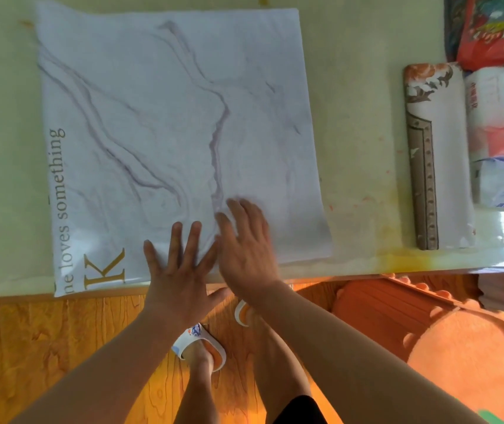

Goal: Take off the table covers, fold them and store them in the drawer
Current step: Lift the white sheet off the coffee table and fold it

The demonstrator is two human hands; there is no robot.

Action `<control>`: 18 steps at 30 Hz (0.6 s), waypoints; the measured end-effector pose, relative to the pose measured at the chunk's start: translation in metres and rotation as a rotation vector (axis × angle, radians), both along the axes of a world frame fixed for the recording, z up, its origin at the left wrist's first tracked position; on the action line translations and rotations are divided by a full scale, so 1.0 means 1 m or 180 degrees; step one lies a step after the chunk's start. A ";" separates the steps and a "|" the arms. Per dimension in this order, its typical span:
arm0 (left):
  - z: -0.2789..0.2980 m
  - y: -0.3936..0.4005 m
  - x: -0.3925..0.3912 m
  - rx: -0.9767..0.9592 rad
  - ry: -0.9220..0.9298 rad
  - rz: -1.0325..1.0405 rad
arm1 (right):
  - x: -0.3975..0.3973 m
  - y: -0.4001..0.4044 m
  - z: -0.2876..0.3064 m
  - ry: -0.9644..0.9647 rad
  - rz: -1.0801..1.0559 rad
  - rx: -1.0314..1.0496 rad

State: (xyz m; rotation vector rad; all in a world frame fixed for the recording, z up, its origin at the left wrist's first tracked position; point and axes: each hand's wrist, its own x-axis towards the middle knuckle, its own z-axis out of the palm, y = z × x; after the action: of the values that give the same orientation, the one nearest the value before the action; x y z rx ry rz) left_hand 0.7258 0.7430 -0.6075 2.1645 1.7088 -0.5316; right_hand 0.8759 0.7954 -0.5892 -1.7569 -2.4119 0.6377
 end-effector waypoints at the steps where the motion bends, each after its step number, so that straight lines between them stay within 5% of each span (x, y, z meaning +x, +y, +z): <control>1: -0.002 -0.001 0.000 -0.0039 0.0099 -0.0048 | -0.012 0.006 -0.007 -0.0094 0.0156 -0.0034; 7: -0.007 -0.007 -0.005 0.0006 0.0250 -0.0176 | 0.002 0.006 -0.030 -0.0374 0.0067 -0.0195; 18: -0.009 -0.006 -0.008 0.0137 0.0001 -0.0141 | 0.160 0.002 -0.033 -0.1194 -0.0433 -0.0461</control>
State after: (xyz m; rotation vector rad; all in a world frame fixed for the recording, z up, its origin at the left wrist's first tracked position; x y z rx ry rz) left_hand 0.7179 0.7373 -0.6169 2.2368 1.6908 -0.5113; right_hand 1.0358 0.7972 -0.6218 -2.2572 -2.4932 0.5173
